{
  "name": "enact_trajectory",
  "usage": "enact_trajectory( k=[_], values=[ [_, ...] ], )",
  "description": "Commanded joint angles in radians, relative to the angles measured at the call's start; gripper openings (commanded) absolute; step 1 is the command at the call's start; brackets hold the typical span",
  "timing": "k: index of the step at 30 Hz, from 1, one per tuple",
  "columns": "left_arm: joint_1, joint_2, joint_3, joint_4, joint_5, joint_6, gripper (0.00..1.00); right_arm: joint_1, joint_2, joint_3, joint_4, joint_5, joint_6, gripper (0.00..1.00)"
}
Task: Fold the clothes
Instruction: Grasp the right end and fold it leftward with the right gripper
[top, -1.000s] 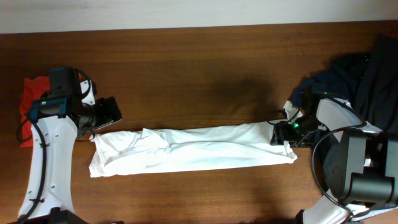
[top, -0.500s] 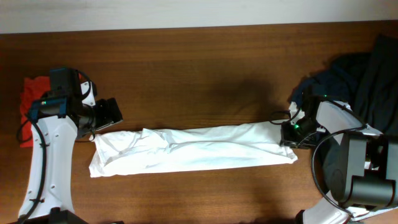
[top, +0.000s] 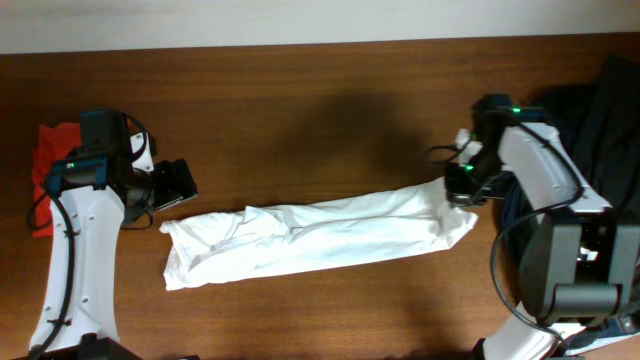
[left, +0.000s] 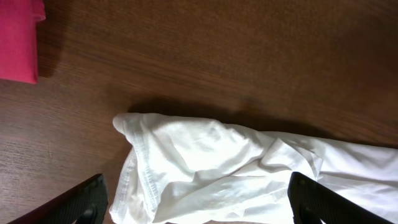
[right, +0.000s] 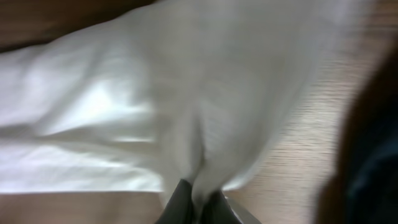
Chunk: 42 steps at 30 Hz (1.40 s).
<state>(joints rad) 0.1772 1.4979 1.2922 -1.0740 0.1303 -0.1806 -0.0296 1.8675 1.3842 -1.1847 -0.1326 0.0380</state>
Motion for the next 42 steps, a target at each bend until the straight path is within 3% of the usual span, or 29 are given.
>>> enact_trajectory(
  k=[1,5,9,24,25,26,29,31,34,37,39,42],
  values=[
    [0.004,0.002,0.001,-0.001,0.003,-0.006,0.92,0.173,-0.005,0.025,0.019,-0.017,0.072,0.04],
    [0.004,0.002,0.001,0.000,0.003,-0.006,0.92,0.409,-0.004,0.025,0.085,-0.022,0.140,0.04],
    [0.004,0.002,0.001,-0.001,0.003,-0.006,0.92,0.555,-0.002,0.025,0.161,-0.025,0.189,0.04],
    [0.004,0.002,0.001,-0.001,0.003,-0.006,0.92,0.654,0.004,0.024,0.213,-0.204,0.208,0.05],
    [0.004,0.002,0.001,-0.001,0.003,-0.006,0.92,0.654,0.004,0.024,0.220,-0.204,0.208,0.09],
    [0.004,0.002,0.001,-0.002,0.003,-0.006,0.92,0.654,0.004,0.024,0.239,-0.205,0.208,0.32],
    [0.005,0.002,0.001,-0.006,0.003,-0.006,0.92,0.654,0.004,0.024,0.261,-0.264,0.206,0.59],
    [0.004,0.002,0.001,-0.006,0.003,-0.006,0.92,0.649,0.004,0.024,0.257,-0.246,0.203,0.59],
    [0.005,0.002,0.001,-0.010,0.003,-0.005,0.92,0.622,0.004,0.024,0.153,-0.007,0.216,0.53],
    [0.004,0.002,0.001,-0.015,0.003,-0.005,0.95,0.570,0.004,0.024,0.034,0.222,0.394,0.49],
    [0.004,0.002,0.001,-0.023,0.003,-0.005,0.95,0.508,0.004,0.024,-0.028,0.245,0.435,0.46],
    [0.004,0.002,0.000,-0.021,0.003,-0.006,0.95,0.476,0.004,-0.050,-0.050,0.062,0.325,0.37]
  ],
)
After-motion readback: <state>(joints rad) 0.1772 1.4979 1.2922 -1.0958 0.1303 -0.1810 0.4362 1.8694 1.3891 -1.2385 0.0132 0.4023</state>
